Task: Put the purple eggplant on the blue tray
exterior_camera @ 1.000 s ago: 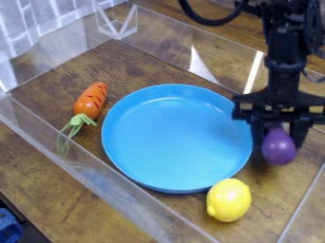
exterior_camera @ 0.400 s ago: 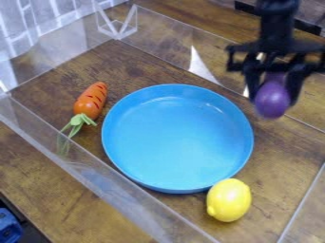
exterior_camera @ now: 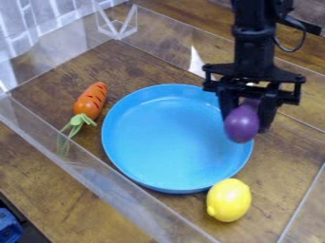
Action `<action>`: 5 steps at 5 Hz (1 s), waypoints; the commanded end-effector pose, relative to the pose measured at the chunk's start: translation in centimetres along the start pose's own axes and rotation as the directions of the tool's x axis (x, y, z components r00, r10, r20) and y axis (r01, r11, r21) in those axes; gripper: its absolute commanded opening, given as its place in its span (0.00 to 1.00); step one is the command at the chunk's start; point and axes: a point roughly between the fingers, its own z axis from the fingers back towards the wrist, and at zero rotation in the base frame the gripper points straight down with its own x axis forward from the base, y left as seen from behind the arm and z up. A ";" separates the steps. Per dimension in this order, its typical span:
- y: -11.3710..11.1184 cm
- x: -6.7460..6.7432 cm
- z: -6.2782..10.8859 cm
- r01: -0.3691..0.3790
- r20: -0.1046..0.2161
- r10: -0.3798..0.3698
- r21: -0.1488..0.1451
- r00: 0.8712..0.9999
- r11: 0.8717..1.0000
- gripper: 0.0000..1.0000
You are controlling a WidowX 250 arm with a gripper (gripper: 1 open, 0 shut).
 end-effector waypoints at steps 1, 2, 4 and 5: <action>-1.0 0.3 2.1 0.074 0.071 -0.073 -0.007 0.995 0.997 0.00; -1.5 -0.5 1.4 0.029 0.071 -0.030 0.012 0.997 0.999 0.00; -1.0 -1.0 2.4 0.029 0.086 -0.034 0.054 0.996 0.998 0.00; -1.0 -1.1 3.0 0.071 0.090 -0.077 0.071 0.993 0.995 0.00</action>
